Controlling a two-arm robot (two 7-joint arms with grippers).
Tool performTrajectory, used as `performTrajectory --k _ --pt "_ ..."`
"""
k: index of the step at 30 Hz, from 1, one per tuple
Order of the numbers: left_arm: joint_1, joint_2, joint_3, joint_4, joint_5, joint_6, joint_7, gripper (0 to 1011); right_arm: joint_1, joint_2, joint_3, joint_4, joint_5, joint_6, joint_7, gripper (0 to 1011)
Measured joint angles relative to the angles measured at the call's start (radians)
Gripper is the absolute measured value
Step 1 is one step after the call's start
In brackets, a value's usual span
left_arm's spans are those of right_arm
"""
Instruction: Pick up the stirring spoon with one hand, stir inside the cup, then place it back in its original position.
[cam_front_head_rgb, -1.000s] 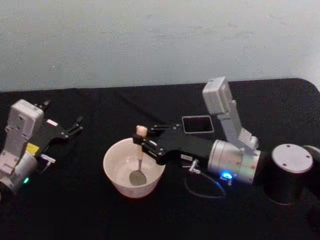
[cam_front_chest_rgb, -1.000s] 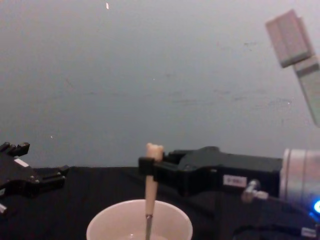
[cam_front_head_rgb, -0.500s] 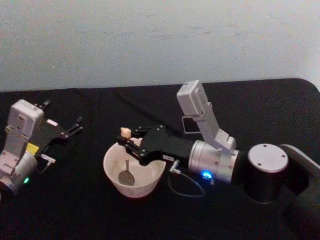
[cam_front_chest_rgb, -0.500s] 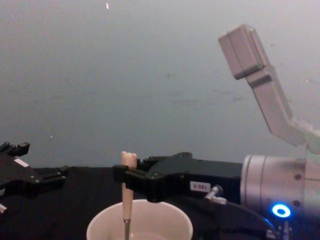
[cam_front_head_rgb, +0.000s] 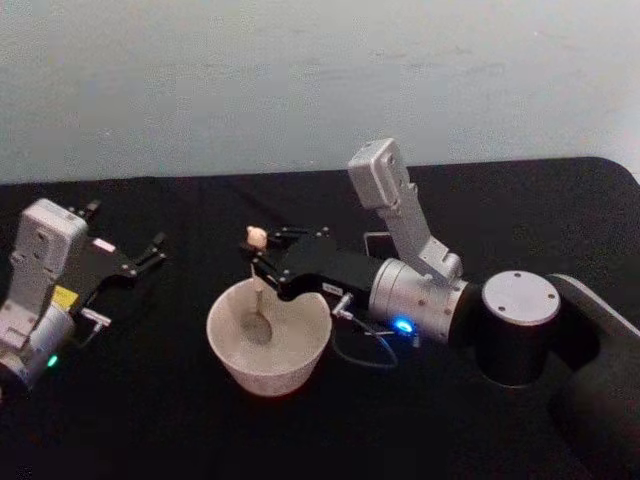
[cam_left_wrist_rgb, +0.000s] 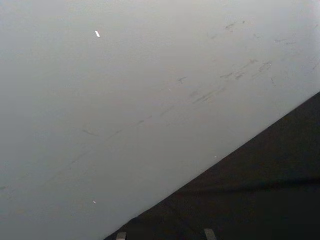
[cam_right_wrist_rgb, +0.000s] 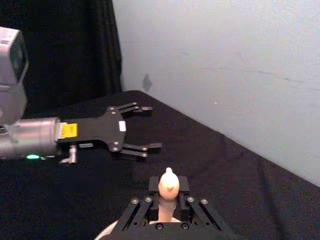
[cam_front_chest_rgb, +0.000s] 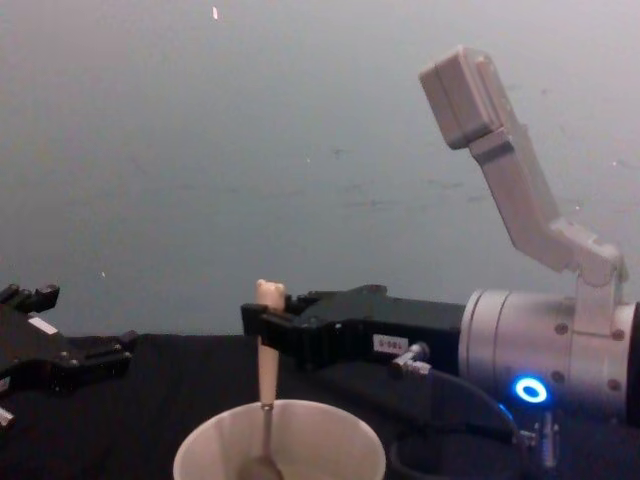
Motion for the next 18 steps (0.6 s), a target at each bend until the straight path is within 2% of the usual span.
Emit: performTrajectory --k 8,18 --pt "0.000 0.000 0.000 0.000 0.000 0.000 0.000 1001 -0.012 0.018 0.028 -0.012 -0.013 0.000 -0.005 214" --pt "0.000 0.000 0.000 0.000 0.000 0.000 0.000 1001 -0.060 0.079 0.061 -0.087 -0.012 0.003 0.020 214"
